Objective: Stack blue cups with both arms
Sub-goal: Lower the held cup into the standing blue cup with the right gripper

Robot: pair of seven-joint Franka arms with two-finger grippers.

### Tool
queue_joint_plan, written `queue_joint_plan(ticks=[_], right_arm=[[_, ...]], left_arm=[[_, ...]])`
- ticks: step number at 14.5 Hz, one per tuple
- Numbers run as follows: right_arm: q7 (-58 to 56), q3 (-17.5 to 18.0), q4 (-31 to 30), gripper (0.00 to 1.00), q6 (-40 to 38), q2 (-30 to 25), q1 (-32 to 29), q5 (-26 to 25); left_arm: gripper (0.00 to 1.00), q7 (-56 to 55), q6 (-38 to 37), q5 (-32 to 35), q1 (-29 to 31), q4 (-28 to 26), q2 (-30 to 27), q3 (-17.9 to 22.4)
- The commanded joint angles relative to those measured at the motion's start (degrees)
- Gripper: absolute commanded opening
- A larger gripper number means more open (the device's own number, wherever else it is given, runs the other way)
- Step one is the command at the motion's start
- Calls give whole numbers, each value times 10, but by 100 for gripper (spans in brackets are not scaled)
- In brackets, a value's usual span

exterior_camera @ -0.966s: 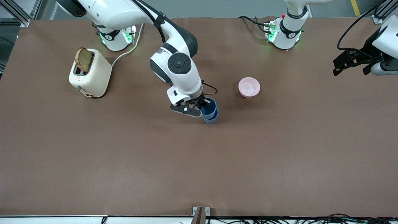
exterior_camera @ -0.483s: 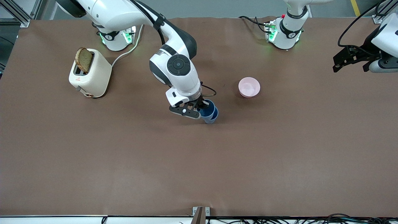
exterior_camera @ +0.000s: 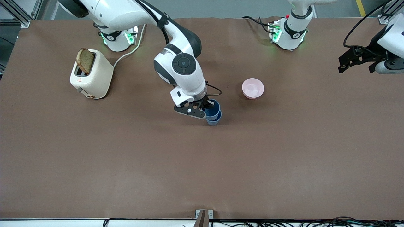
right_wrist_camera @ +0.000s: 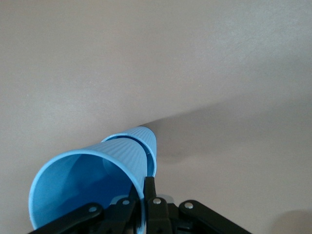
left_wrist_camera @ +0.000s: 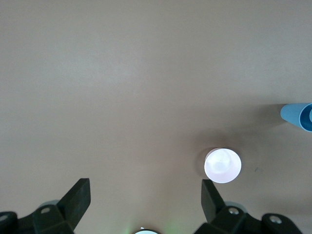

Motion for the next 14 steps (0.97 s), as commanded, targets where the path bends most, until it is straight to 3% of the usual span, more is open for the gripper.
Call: queue_joint_plan(ticks=[1,5,6,7,8,9,13,14], right_arm=[[16,4,0,2,5,6,6,-14],[15,4,0,2,5,11,8,-16],[15,4,0,13,5,14,8,-18],[14,4,0,41,5,16,7,-19],[14,4,0,81,5,17,8,-20],[12,4,0,100,3,16,10,-31],[12,3,3,100,-4,-2,-2,-56],[9,3,1,100,-21,-34,-20,-63]], left_arm=[[100,0,-6,-5,2,1,-5,-3],[100,0,-2,-6,3,1,-3,-2],[100,1,-1,-5,3,2,-3,-2],[100,4,0,-2,3,3,-2,-2],[100,4,0,-3,3,3,-2,-2],[100,6,0,-2,3,4,-2,-2],[100,9,-1,3,3,16,5,-1],[100,10,-1,2,3,17,6,-2]])
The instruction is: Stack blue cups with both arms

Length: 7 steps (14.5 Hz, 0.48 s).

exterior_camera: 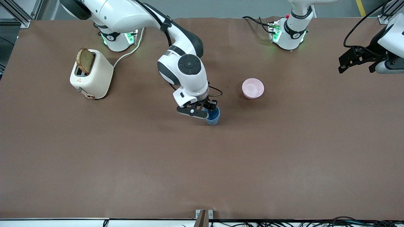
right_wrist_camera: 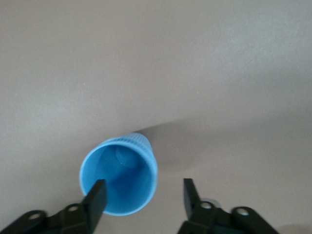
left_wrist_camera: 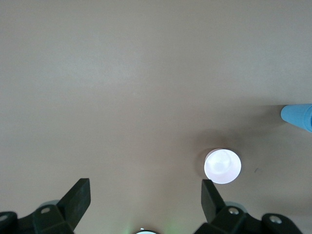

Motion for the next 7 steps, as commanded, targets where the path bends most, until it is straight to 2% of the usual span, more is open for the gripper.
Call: queue_joint_plan(ticks=[1,5,7], right_arm=[[4,6,-7,100,-51,-72,-48,-24],[-111,11,-9,100,-196,-195,-171,-16],[-185,11,-14,100,-236,-234,-235,-14]], left_arm=[[100,11,-4,3,3,15,6,-1],[100,10,-5,3,2,22,9,-1],[100,11,-5,3,2,22,8,-1]])
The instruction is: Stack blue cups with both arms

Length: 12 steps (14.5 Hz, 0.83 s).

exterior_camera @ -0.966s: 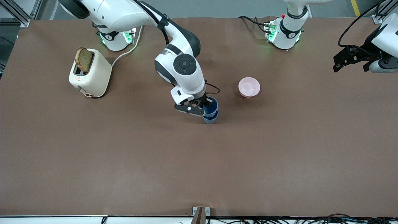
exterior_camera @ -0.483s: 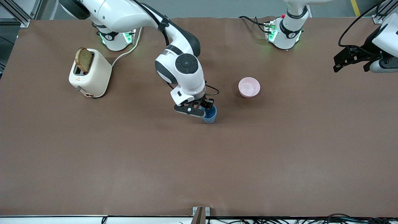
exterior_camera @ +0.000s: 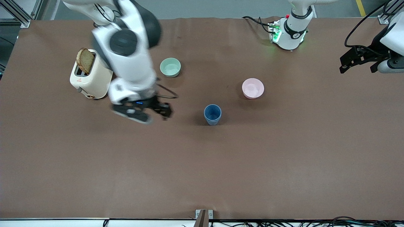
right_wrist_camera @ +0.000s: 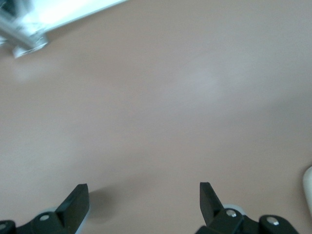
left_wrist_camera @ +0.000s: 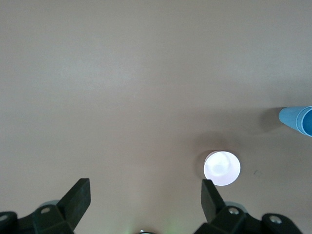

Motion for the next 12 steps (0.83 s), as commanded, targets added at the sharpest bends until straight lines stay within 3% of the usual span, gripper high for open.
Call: queue_joint_plan(ticks=[1,3,5,8,10,12], right_arm=[[-104,-5,-45,100,-27,-70,-72,16],[-185,-110,-47,100,-54,-102,-65,54],[-317,-181,-47,100,-82,-133,-70,97],[-403,-228,-68,100,-135,-177,-77,109],[-452,-263,-141,100,-100,-224,-78,154],[-496,-269,-163,100,-74,-238,-78,158]], left_arm=[[100,10,-5,3,2,15,7,-2],[100,10,-5,3,2,15,7,-2],[100,10,-6,3,2,14,6,-2],[100,10,-7,3,2,14,6,-2],[100,10,-7,3,2,14,7,-2],[100,10,-7,3,2,14,6,-2]])
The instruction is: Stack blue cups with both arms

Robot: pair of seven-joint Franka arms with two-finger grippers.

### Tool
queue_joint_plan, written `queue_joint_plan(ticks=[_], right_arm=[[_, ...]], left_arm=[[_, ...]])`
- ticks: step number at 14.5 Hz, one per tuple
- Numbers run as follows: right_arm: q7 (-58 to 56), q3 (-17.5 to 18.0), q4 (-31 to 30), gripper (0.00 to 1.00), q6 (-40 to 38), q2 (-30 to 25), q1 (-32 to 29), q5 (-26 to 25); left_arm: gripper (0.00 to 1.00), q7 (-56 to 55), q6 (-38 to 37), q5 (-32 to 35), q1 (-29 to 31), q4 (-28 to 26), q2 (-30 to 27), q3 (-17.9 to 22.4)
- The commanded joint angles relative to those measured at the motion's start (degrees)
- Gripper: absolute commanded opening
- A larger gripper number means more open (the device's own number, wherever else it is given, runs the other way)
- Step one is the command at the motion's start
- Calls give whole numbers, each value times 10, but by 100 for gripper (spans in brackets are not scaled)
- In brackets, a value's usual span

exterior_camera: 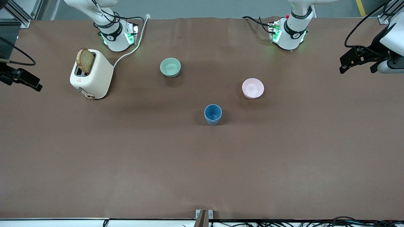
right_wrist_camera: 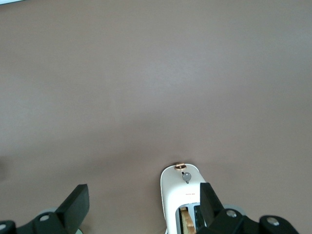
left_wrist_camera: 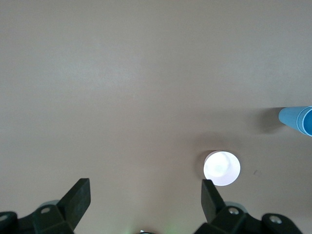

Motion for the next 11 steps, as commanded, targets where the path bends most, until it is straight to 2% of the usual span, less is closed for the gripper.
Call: queue_joint_plan(ticks=[1,5,11], right_arm=[[-65,-8,-57,100,30,-40,2,17],[-75,-5,-16,100,12,-24,1,19],[-72,2,-15,100,11,-17,-9,19]], left_arm=[[100,10,-7,3,3,13,5,-2],[100,10,-7,3,3,13,5,-2],[100,10,-7,3,3,12,5,-2]])
